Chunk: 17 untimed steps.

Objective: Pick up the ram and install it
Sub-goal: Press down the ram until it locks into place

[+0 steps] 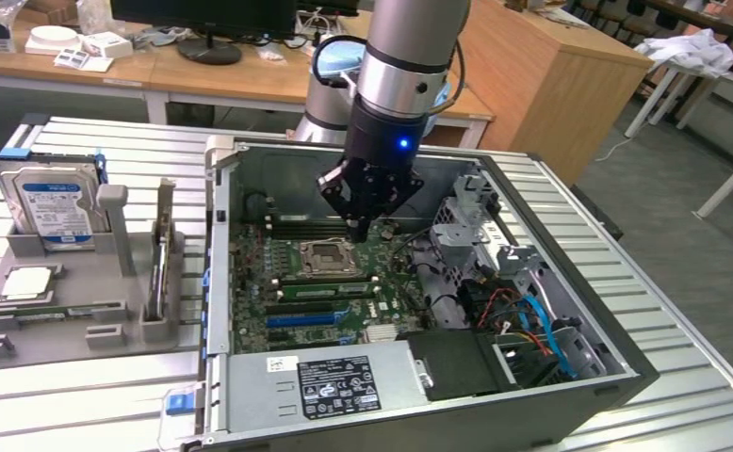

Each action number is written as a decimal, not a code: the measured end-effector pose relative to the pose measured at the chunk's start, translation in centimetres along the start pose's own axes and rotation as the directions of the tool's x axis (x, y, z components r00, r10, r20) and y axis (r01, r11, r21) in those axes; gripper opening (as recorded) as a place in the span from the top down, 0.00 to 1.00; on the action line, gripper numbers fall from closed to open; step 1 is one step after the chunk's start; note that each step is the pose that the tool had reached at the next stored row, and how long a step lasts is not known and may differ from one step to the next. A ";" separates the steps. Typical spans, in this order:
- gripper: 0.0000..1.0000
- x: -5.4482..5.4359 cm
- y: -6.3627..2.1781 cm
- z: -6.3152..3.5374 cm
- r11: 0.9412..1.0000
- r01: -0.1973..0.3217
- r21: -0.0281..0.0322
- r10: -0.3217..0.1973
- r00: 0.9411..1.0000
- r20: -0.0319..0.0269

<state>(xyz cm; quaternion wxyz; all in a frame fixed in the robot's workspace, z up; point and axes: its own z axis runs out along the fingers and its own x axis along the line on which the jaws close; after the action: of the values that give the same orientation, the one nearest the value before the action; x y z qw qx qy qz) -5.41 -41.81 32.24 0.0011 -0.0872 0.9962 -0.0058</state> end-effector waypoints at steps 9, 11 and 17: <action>0.89 0.1 0.02 0.02 0.999 -0.049 0.000 0.049 0.999 -0.001; 0.89 0.1 0.02 0.02 0.999 -0.049 0.000 0.049 0.999 -0.001; 0.89 0.3 0.35 0.04 0.999 -0.054 0.000 0.054 0.999 -0.001</action>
<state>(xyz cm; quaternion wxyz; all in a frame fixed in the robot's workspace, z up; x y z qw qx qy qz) -5.79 -41.52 32.19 0.0010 -0.0603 0.9982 -0.0056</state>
